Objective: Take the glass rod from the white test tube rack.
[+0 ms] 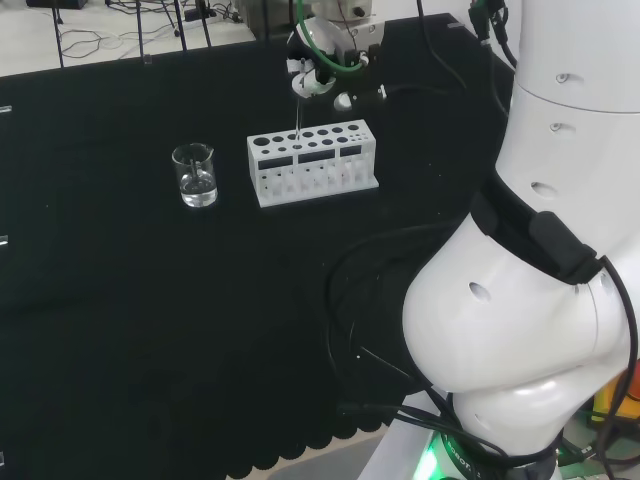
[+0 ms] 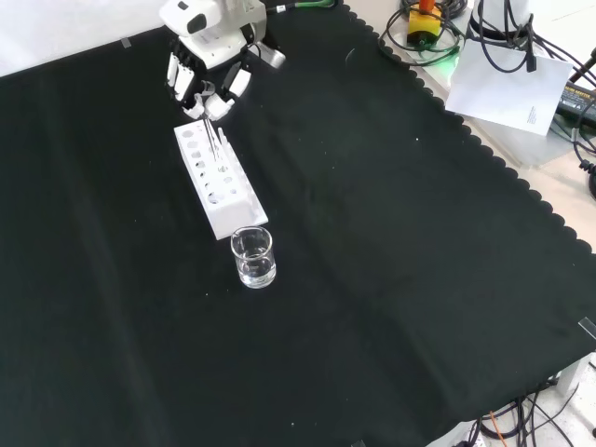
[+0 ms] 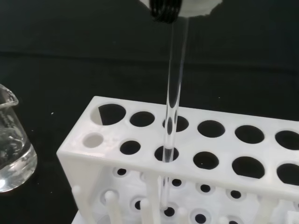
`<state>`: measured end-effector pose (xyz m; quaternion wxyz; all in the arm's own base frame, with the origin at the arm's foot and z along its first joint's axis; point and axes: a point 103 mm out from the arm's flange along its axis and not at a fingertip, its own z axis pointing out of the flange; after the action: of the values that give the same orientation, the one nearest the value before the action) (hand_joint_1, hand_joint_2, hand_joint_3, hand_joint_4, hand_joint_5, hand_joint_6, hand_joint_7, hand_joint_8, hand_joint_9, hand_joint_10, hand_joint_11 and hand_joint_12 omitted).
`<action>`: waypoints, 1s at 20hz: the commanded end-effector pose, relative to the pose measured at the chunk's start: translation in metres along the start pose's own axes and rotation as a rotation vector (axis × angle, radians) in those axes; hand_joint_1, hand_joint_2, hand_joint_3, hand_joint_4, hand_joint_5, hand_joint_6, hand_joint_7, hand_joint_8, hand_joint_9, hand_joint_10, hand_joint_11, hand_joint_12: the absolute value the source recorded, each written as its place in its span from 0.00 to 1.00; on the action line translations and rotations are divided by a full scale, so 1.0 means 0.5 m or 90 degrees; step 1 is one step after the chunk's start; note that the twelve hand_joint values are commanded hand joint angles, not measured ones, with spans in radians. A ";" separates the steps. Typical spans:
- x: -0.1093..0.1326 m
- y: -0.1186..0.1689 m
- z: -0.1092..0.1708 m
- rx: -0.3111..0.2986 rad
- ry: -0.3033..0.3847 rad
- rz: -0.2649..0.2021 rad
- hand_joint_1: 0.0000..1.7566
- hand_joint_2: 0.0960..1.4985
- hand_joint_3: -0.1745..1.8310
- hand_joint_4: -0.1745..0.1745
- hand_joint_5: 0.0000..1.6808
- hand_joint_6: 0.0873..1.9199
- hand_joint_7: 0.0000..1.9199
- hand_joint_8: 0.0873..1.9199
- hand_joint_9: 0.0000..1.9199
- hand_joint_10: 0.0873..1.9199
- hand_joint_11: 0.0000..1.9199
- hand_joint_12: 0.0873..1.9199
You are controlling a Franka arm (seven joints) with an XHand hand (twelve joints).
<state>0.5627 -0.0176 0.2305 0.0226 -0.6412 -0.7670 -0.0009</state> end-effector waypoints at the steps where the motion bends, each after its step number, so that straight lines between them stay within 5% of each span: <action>1: 0.007 -0.002 -0.012 -0.027 -0.008 -0.004 0.72 0.52 0.40 0.00 0.54 0.57 0.53 0.62 0.79 0.56 0.60 0.50; 8: 0.046 0.009 -0.072 -0.057 -0.035 -0.005 0.74 0.44 0.46 0.00 0.57 0.49 0.61 0.59 0.80 0.52 0.66 0.41; 20: 0.062 -0.025 -0.188 -0.057 -0.059 -0.003 0.74 0.45 0.44 0.00 0.59 0.45 0.61 0.57 0.81 0.49 0.68 0.39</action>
<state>0.5551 0.0096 0.2982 -0.0259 -0.6365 -0.7707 -0.0105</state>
